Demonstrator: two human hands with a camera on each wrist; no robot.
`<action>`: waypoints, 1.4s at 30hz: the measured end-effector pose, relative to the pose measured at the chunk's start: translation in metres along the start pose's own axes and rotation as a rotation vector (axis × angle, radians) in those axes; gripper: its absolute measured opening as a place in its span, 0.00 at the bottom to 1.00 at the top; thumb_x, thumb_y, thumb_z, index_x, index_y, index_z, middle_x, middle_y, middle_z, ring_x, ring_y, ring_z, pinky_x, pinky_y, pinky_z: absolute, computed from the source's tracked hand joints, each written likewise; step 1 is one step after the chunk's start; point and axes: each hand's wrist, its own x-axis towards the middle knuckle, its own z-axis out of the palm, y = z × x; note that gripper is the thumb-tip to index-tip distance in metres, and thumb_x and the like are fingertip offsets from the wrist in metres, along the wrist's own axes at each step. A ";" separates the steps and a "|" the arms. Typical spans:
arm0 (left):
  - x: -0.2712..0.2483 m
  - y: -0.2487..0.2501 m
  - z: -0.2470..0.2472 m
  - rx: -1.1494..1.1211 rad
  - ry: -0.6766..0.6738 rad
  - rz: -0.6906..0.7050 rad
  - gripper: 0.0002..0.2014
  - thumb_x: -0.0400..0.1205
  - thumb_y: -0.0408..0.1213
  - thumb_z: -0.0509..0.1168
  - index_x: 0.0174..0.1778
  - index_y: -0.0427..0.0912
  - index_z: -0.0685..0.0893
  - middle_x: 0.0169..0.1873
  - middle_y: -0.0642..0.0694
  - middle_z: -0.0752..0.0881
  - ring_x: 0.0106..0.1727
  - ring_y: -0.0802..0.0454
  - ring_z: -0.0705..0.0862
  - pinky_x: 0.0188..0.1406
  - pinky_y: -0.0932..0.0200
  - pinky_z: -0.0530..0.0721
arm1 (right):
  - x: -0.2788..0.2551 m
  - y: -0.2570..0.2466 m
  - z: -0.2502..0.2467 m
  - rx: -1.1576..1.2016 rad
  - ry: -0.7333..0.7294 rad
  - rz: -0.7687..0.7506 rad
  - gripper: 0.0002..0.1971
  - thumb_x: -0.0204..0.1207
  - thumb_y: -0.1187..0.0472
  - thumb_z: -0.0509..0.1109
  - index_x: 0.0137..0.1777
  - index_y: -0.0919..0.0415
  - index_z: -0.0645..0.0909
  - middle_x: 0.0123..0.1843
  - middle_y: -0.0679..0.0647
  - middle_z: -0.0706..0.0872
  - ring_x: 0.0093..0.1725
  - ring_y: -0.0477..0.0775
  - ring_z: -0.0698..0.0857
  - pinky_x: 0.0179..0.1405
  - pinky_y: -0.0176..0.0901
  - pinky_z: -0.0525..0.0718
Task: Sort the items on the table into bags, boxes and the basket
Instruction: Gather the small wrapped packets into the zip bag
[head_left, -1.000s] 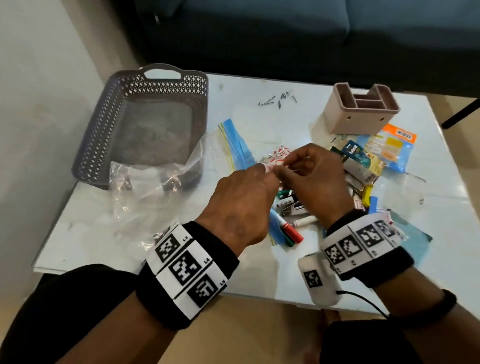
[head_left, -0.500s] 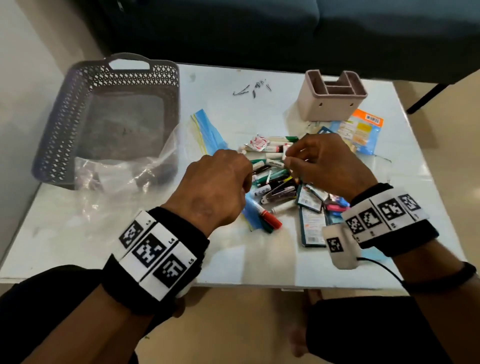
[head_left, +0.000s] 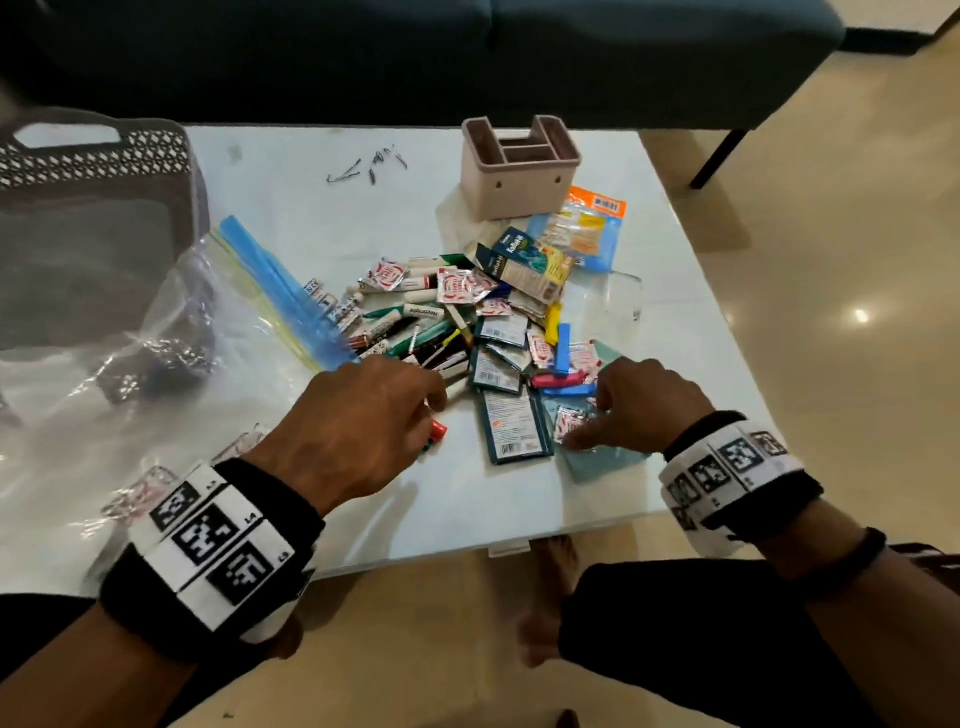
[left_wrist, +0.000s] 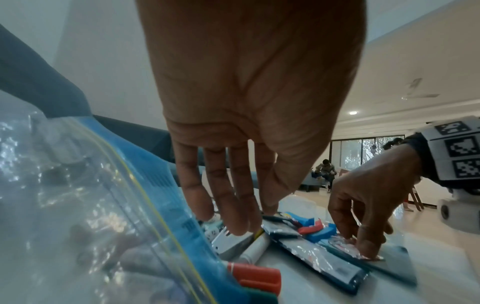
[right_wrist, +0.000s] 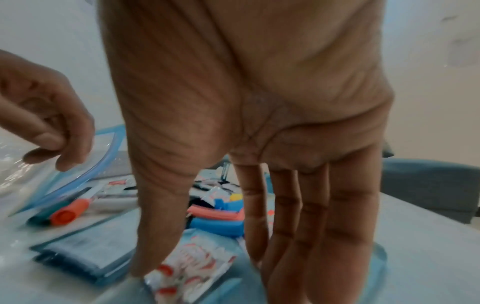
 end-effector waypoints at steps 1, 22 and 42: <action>0.001 0.000 0.003 -0.001 -0.007 -0.003 0.09 0.84 0.45 0.65 0.58 0.58 0.86 0.53 0.56 0.89 0.53 0.51 0.86 0.44 0.51 0.84 | 0.000 -0.002 0.004 -0.026 0.025 -0.021 0.34 0.61 0.27 0.80 0.52 0.53 0.77 0.54 0.55 0.86 0.52 0.58 0.85 0.46 0.47 0.81; 0.018 0.026 0.020 -0.709 0.077 -0.062 0.08 0.85 0.47 0.71 0.46 0.50 0.92 0.34 0.56 0.92 0.32 0.62 0.89 0.30 0.65 0.86 | -0.007 -0.006 -0.044 0.685 -0.206 -0.446 0.15 0.67 0.59 0.87 0.49 0.62 0.88 0.43 0.55 0.95 0.40 0.55 0.93 0.41 0.45 0.91; 0.020 0.016 0.012 -0.667 0.215 -0.155 0.07 0.82 0.45 0.74 0.53 0.50 0.93 0.42 0.59 0.92 0.39 0.67 0.90 0.42 0.66 0.90 | 0.046 0.023 -0.019 0.209 0.169 0.138 0.21 0.67 0.55 0.85 0.58 0.57 0.84 0.56 0.60 0.86 0.55 0.64 0.86 0.53 0.52 0.84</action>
